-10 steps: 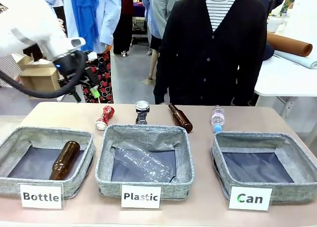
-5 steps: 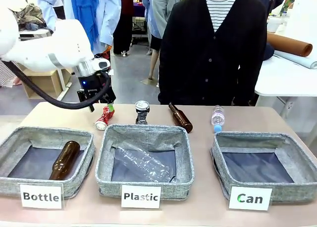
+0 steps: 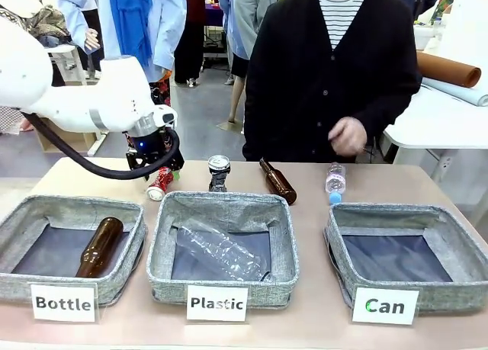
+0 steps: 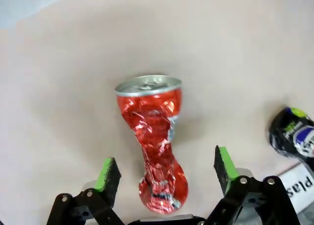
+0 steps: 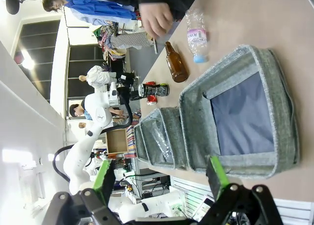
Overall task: Sort the can waste into the basket.
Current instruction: Pick up the can waste from the table and place it in the right Fabric basket.
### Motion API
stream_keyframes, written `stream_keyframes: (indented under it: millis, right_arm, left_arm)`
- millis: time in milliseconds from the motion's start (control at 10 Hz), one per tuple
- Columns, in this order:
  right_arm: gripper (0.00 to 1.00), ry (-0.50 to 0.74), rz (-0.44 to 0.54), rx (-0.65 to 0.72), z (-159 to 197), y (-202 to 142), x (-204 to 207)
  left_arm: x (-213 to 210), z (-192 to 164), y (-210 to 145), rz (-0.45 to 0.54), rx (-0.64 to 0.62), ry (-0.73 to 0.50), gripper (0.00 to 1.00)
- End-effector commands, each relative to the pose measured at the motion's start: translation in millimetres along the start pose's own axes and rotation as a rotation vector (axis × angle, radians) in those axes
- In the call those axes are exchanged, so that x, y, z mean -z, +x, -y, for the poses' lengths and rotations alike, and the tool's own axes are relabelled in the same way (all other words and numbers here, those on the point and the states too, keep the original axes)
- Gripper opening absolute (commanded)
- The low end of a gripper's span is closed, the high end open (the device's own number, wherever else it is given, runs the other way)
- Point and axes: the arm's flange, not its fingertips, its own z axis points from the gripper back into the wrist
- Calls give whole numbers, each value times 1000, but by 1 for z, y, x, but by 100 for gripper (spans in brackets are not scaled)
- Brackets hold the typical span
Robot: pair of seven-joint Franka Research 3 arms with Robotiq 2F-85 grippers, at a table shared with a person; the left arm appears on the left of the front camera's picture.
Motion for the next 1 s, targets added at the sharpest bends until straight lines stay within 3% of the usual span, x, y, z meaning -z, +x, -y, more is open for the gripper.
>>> stream_keyframes:
  millis: [0,100,200,400,700,900]
  right_arm:
    - [100,26,10,-25,0,2,0]
    - [100,26,10,-25,0,2,0]
    - [100,26,10,-25,0,2,0]
    - [100,26,10,-25,0,2,0]
    - [100,26,10,-25,0,2,0]
    - [100,26,10,-25,0,2,0]
  left_arm:
    - [10,2,-5,19,-17,86,100]
    - [11,1,-5,21,-6,109,79]
    - [11,1,-5,21,-8,129,40]
    - [13,2,-5,15,-10,141,0]
    - [11,0,-5,23,-5,151,2]
    - [-14,-9,-5,76,-31,130,0]
